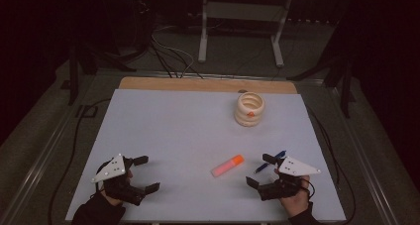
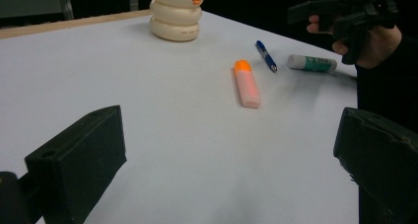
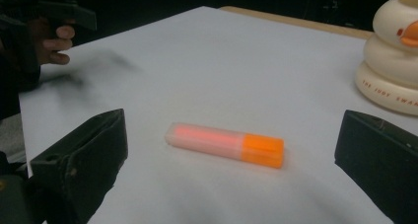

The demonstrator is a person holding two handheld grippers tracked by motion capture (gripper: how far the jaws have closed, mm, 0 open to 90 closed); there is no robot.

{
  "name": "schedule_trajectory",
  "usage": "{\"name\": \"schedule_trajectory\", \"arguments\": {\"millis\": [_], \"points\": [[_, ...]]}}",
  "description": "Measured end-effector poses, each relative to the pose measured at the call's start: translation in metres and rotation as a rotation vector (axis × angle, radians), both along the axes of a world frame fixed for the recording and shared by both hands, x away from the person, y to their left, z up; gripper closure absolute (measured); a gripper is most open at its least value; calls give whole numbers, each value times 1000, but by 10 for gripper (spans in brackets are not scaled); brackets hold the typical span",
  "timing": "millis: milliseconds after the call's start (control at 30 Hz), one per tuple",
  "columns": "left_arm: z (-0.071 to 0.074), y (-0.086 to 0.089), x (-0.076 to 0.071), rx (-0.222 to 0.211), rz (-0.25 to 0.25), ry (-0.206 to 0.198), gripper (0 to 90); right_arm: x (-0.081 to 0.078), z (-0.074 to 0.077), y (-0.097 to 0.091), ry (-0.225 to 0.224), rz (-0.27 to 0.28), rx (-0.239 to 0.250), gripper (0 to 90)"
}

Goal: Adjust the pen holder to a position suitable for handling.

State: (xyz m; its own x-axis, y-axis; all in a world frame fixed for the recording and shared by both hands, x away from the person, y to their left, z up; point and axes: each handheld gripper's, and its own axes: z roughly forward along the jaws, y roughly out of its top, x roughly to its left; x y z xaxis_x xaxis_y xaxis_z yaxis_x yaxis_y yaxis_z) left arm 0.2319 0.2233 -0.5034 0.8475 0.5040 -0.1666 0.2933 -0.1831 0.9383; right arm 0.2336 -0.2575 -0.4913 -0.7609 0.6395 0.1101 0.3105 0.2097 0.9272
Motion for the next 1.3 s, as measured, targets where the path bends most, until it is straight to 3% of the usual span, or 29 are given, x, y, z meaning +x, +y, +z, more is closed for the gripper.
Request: {"name": "schedule_trajectory", "arguments": {"millis": [167,333,467,600,700,1033,1300], "points": [[1,1,-1,1,12,-7,0,1,1,1,60,64,26,0],[1,2,0,-4,12,-5,0,0,4,-1,83,69,42,0],[1,0,0,4,4,-9,0,1,3,1,101,67,14,0],[1,1,0,3,0,-7,0,0,2,7,132,116,-22,0],[0,1,0,4,-5,-6,0,-2,5,11,130,131,-34,0],[0,1,-1,-5,-7,-8,0,-9,31,9,94,86,13,8],[1,2,0,-11,-5,-6,0,-1,65,14,37,76,9,0]]}}
